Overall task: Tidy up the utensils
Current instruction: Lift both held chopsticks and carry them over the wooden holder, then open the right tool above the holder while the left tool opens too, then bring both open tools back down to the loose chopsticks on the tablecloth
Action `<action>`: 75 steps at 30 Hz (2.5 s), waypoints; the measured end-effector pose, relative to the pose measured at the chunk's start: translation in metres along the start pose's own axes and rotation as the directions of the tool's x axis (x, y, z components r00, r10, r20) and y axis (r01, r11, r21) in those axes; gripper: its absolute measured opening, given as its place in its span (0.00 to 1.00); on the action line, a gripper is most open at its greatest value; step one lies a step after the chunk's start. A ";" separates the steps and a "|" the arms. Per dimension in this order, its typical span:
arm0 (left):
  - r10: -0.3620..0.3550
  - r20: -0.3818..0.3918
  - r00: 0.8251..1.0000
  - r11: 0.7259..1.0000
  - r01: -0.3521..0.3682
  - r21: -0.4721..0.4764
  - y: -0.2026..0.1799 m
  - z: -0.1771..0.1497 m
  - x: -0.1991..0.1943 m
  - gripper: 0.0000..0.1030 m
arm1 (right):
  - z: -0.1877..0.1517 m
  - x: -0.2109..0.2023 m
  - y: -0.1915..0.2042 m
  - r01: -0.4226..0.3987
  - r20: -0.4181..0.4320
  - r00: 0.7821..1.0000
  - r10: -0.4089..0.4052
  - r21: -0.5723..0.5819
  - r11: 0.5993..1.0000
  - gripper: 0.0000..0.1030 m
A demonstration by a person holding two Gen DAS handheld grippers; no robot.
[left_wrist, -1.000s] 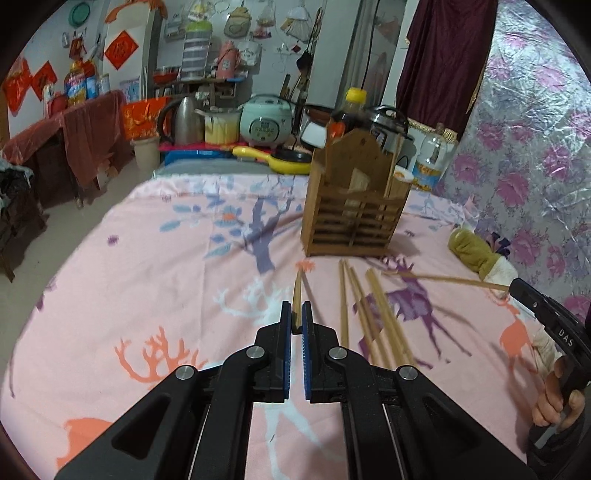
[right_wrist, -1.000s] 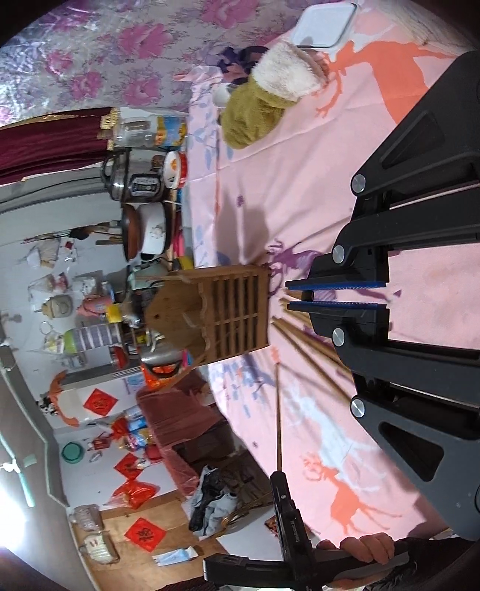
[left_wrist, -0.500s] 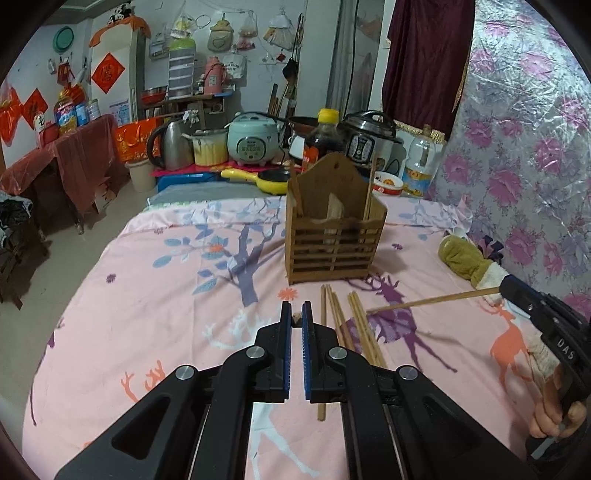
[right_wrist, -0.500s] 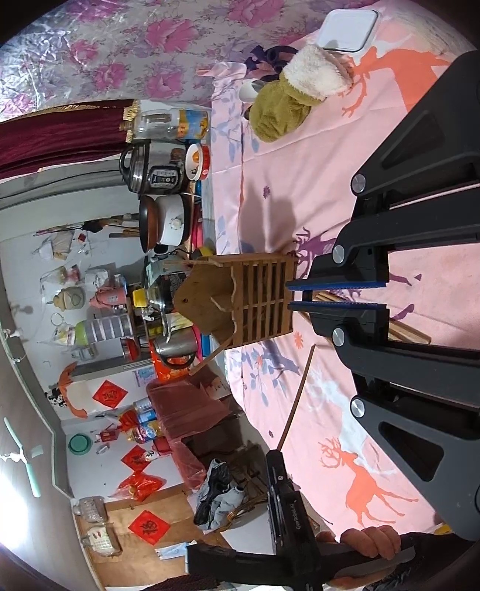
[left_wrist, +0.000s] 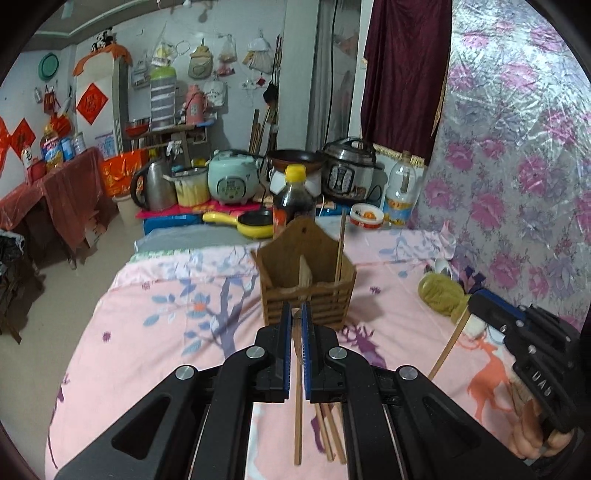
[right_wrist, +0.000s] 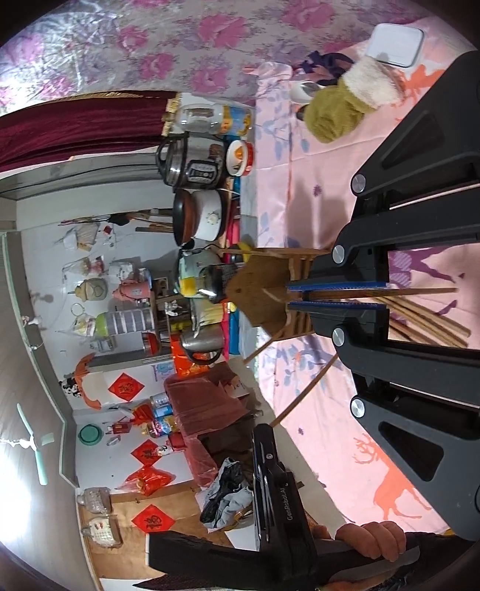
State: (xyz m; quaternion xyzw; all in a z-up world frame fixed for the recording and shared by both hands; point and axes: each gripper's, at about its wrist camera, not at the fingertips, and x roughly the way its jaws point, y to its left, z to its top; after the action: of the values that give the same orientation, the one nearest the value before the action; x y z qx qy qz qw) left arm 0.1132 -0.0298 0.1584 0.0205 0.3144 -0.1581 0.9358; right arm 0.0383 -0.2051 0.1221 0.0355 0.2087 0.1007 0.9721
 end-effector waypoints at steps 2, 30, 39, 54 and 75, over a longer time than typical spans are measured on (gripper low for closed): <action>-0.001 0.023 1.000 1.000 0.001 0.006 -0.004 0.014 -0.003 0.05 | 0.014 0.000 0.002 0.000 0.026 1.000 0.000 -0.001 1.000 0.06; 0.005 -0.001 1.000 0.999 -0.005 -0.046 0.020 0.076 0.105 0.07 | 0.106 0.133 -0.013 0.095 0.232 0.966 -0.114 0.092 0.991 0.08; 0.012 0.033 0.999 0.991 -0.007 -0.134 0.043 0.065 0.082 0.55 | 0.082 0.108 -0.012 0.135 0.205 0.969 -0.139 0.034 0.990 0.41; 0.093 0.020 0.996 0.973 -0.086 -0.214 0.057 -0.047 0.015 0.88 | -0.009 -0.024 -0.004 0.086 0.223 0.971 -0.088 0.022 0.996 0.94; -0.025 -0.314 0.949 0.999 0.015 -0.034 0.019 -0.153 0.099 0.62 | -0.086 0.043 -0.057 0.053 -0.140 0.990 -0.020 0.235 0.971 0.94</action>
State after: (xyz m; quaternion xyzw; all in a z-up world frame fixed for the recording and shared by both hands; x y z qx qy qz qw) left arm 0.1050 -0.0186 -0.0244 0.0277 0.4620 -0.1575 0.8724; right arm 0.0518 -0.2496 0.0204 0.1410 0.2860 0.0593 0.9460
